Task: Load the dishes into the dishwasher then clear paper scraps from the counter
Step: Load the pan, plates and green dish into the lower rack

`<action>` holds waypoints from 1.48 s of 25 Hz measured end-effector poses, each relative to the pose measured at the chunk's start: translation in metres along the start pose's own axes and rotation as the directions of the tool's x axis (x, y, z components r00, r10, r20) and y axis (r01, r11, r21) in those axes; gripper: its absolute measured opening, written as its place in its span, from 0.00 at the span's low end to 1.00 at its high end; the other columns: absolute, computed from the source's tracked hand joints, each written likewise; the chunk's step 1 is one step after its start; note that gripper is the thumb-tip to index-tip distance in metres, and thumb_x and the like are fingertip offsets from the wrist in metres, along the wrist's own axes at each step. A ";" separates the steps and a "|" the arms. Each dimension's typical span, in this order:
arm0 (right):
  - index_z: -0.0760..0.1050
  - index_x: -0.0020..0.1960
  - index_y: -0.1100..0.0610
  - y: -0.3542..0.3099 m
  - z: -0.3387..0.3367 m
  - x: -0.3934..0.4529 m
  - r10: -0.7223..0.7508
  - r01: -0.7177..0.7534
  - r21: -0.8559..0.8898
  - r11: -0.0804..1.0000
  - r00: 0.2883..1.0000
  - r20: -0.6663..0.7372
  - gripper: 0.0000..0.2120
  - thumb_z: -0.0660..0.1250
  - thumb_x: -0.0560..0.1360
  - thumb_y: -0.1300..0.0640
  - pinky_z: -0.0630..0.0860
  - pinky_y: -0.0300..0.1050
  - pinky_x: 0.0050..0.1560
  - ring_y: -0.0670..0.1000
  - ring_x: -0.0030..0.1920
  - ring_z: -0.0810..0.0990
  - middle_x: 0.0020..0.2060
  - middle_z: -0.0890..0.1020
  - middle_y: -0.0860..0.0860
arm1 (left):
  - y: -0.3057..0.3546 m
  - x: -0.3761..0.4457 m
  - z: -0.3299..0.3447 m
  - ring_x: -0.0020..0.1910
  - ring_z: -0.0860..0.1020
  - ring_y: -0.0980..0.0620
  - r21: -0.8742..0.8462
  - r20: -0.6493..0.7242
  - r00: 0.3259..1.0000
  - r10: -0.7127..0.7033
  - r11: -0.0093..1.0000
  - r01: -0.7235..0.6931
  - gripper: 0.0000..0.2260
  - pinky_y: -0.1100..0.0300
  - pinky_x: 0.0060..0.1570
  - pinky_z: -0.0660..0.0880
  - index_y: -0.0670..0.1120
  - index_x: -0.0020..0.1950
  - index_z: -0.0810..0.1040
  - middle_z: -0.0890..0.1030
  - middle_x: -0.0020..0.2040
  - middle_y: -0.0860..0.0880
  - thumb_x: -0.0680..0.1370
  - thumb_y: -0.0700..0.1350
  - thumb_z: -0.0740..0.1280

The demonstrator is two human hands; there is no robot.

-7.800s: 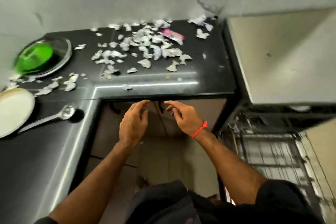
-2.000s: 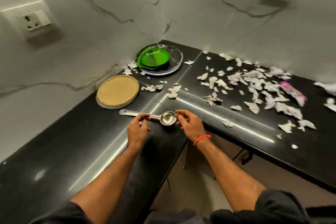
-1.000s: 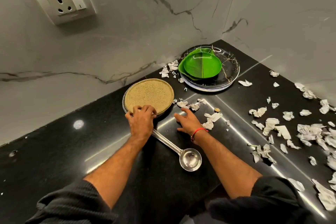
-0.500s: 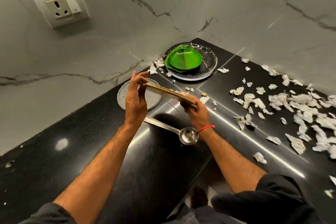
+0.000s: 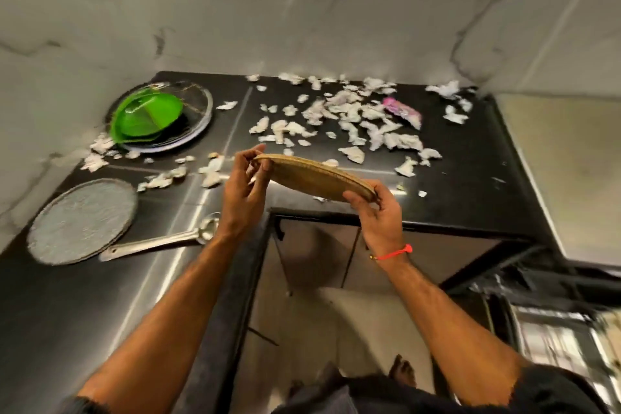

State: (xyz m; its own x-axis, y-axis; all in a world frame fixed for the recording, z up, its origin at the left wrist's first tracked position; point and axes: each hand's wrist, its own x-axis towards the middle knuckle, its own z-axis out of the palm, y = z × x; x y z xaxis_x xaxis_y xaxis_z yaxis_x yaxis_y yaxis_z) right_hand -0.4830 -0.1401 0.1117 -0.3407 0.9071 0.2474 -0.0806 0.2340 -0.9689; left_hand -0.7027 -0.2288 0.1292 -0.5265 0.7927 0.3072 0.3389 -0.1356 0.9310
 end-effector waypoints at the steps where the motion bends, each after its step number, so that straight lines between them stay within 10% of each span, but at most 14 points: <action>1: 0.78 0.52 0.52 0.000 -0.029 -0.012 0.002 -0.002 -0.006 1.000 0.999 -0.041 0.06 0.70 0.76 0.53 0.78 0.52 0.49 0.48 0.45 0.81 0.42 0.83 0.46 | 0.006 -0.001 0.026 0.61 0.80 0.52 0.005 0.071 0.997 0.014 1.000 -0.014 0.18 0.42 0.63 0.76 0.43 0.68 0.71 0.79 0.63 0.54 0.83 0.53 0.61; 5: 0.78 0.60 0.57 0.010 -0.140 -0.062 0.145 -0.111 0.172 0.979 0.969 -0.201 0.26 0.56 0.79 0.37 0.76 0.58 0.53 0.59 0.56 0.78 0.55 0.81 0.56 | 0.017 -0.015 0.136 0.52 0.78 0.47 -0.031 0.369 0.927 0.069 0.998 -0.062 0.18 0.38 0.59 0.76 0.50 0.67 0.70 0.77 0.61 0.59 0.83 0.59 0.58; 8: 0.77 0.65 0.55 0.023 -0.216 -0.090 0.520 -0.306 0.530 0.791 0.792 -0.320 0.34 0.59 0.73 0.30 0.72 0.52 0.60 0.52 0.60 0.75 0.56 0.78 0.52 | 0.025 -0.037 0.217 0.69 0.73 0.49 -0.076 0.582 0.809 0.085 0.996 -0.050 0.18 0.38 0.70 0.69 0.47 0.67 0.69 0.71 0.73 0.59 0.83 0.58 0.58; 13: 0.73 0.52 0.59 0.050 -0.341 -0.155 0.770 -0.155 0.908 0.390 0.595 -0.230 0.11 0.66 0.71 0.58 0.77 0.57 0.58 0.58 0.44 0.81 0.45 0.80 0.59 | 0.044 -0.104 0.357 0.78 0.59 0.58 -0.016 0.776 0.631 0.002 1.000 0.016 0.32 0.48 0.76 0.63 0.46 0.80 0.56 0.59 0.79 0.60 0.81 0.61 0.58; 16: 0.70 0.55 0.59 0.068 -0.408 -0.206 0.840 -0.034 0.954 0.297 0.484 -0.244 0.22 0.64 0.61 0.66 0.77 0.54 0.52 0.57 0.43 0.79 0.48 0.77 0.59 | 0.052 -0.156 0.441 0.78 0.61 0.51 0.053 0.867 0.477 -0.146 0.978 0.203 0.32 0.49 0.72 0.67 0.64 0.75 0.60 0.58 0.79 0.54 0.73 0.73 0.61; 20: 0.72 0.59 0.57 0.096 -0.462 -0.260 0.863 -0.127 0.919 0.374 0.409 -0.295 0.17 0.62 0.71 0.62 0.78 0.58 0.57 0.60 0.57 0.79 0.54 0.78 0.57 | 0.065 -0.205 0.530 0.62 0.76 0.45 0.255 0.820 0.355 -0.449 0.842 0.475 0.33 0.59 0.52 0.81 0.57 0.72 0.61 0.68 0.66 0.45 0.71 0.66 0.64; 26: 0.62 0.72 0.45 0.150 -0.506 -0.283 0.877 -0.341 0.823 0.455 0.331 -0.348 0.32 0.72 0.72 0.49 0.75 0.57 0.62 0.47 0.57 0.78 0.57 0.78 0.45 | 0.032 -0.220 0.643 0.52 0.81 0.40 0.572 0.599 0.237 -0.765 0.616 0.542 0.14 0.47 0.35 0.82 0.54 0.67 0.70 0.78 0.59 0.41 0.83 0.54 0.54; 32: 0.62 0.73 0.50 0.268 -0.533 -0.283 0.885 -0.416 0.788 0.455 0.313 -0.345 0.46 0.81 0.62 0.44 0.74 0.41 0.64 0.48 0.65 0.76 0.64 0.77 0.49 | -0.082 -0.223 0.760 0.44 0.78 0.50 0.748 0.467 0.317 -0.826 0.560 0.356 0.11 0.56 0.32 0.75 0.49 0.60 0.79 0.80 0.48 0.47 0.81 0.47 0.61; 37: 0.65 0.69 0.53 0.369 -0.545 -0.262 0.912 -0.436 0.801 0.411 0.215 -0.351 0.33 0.75 0.70 0.46 0.72 0.26 0.46 0.39 0.53 0.77 0.56 0.77 0.41 | -0.202 -0.226 0.821 0.45 0.77 0.51 0.817 0.383 0.359 -0.851 0.493 0.299 0.11 0.61 0.28 0.70 0.49 0.61 0.79 0.79 0.50 0.47 0.81 0.48 0.64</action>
State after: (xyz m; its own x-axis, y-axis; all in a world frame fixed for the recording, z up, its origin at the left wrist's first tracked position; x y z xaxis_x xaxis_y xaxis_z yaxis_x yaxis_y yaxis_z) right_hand 0.0874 -0.1006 -0.3071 0.1818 0.5307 -0.8279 -0.6345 -0.5799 -0.5110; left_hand -0.0119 0.1072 -0.2900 -0.1788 0.6273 -0.7580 0.6462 0.6558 0.3903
